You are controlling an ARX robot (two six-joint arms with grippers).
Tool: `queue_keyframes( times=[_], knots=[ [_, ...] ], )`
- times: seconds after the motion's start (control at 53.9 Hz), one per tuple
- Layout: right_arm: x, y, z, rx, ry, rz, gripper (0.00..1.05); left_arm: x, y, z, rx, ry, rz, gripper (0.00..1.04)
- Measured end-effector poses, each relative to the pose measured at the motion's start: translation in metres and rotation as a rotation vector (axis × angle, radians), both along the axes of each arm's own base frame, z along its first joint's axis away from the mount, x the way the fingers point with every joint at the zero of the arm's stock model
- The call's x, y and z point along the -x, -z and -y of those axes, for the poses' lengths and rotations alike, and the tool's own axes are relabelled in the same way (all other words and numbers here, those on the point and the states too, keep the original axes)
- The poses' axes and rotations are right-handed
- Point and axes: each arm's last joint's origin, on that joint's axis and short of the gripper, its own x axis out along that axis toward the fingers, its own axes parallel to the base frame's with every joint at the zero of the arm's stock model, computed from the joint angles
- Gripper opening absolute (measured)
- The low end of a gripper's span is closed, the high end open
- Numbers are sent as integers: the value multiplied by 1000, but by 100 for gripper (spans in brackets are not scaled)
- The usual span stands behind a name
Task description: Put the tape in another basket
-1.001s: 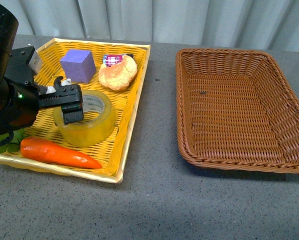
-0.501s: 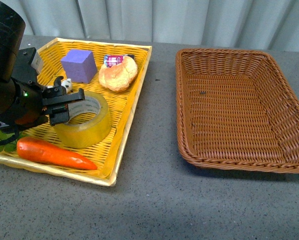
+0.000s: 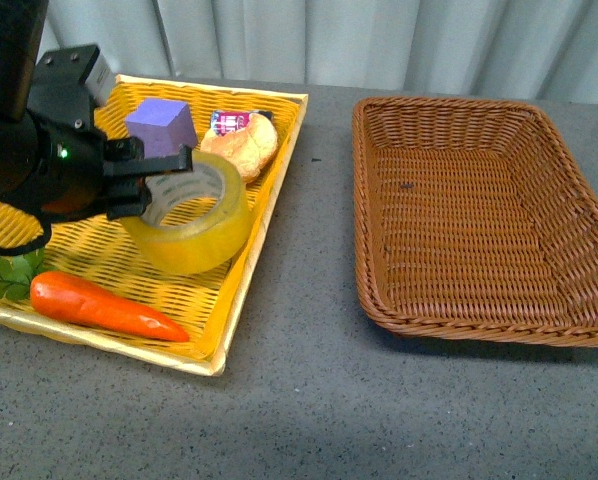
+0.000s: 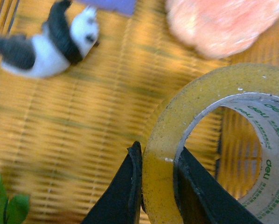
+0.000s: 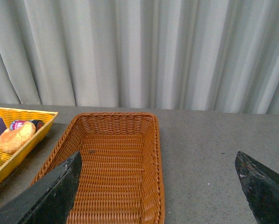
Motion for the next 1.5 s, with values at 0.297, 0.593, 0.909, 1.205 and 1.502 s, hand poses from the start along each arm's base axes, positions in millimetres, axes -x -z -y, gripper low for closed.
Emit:
queue_keyframes(
  times=[0.297, 0.593, 0.909, 1.205, 1.502],
  knots=[
    [0, 0, 0, 0, 0, 0, 96, -10, -54, 59, -88, 521, 249, 16],
    [0, 0, 0, 0, 0, 0, 96, -11, -72, 111, -323, 938, 418, 16],
    [0, 0, 0, 0, 0, 0, 96, -10, -71, 128, -390, 1052, 449, 16],
    [-9, 0, -1, 84, -17, -402, 96, -11, -72, 128, -397, 1053, 452, 16],
    [-86, -32, -16, 39, -185, -449, 96, -11, -72, 128, -403, 1056, 455, 16]
  ],
)
